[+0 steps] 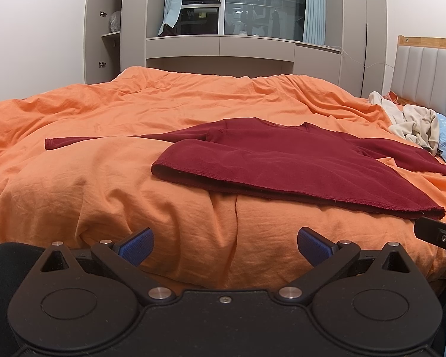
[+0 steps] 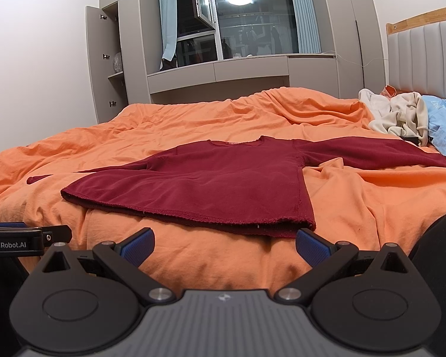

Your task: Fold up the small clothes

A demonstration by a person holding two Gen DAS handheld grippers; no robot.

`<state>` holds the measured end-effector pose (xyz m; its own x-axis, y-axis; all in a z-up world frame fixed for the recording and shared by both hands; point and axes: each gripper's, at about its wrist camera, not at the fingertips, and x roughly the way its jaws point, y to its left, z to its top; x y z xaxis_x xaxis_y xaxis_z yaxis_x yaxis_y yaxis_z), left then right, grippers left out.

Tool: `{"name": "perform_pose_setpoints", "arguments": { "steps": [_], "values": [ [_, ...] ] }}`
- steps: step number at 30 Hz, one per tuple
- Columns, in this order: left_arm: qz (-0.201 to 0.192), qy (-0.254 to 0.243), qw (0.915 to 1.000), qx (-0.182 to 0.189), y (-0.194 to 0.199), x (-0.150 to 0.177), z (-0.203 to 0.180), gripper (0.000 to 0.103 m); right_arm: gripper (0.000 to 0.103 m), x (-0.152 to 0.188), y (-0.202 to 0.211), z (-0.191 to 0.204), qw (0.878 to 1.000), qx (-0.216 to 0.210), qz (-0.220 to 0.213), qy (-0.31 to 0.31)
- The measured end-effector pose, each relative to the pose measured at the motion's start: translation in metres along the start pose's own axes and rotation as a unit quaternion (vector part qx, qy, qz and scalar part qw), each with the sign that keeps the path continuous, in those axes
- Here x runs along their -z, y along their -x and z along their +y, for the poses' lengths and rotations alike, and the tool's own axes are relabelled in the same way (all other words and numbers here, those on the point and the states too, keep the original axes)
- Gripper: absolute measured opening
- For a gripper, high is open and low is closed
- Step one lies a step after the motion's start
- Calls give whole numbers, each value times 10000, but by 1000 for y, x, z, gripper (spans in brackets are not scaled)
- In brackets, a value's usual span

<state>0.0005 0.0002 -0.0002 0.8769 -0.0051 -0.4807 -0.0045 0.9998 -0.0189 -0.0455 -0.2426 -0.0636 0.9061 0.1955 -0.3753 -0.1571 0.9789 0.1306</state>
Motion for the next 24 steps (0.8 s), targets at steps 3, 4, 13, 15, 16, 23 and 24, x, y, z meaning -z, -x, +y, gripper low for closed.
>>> {"name": "perform_pose_setpoints", "arguments": {
  "steps": [3,4,13,15,16,23,24],
  "values": [
    [0,-2,10000,0,0,0,0,103,103,1,0,0,10000,-1,-3,0],
    [2,-3,10000,-2,0,0,0,103,103,1,0,0,10000,-4,-4,1],
    [10,-13,10000,0,-1,3,1,103,103,3,-5,-4,10000,-18,10,-10],
    [14,-21,10000,9,-1,5,3,103,103,3,-5,-4,10000,-22,12,-10],
    [14,-25,10000,19,-1,5,3,103,103,5,-3,-1,10000,-27,12,-14],
    [64,40,9997,246,-15,-9,-2,102,103,-1,-15,-3,9999,-61,-57,-78],
    [62,40,9996,285,-17,-11,-3,102,103,-3,-14,-7,9999,-58,-94,-110]
  ]
}}
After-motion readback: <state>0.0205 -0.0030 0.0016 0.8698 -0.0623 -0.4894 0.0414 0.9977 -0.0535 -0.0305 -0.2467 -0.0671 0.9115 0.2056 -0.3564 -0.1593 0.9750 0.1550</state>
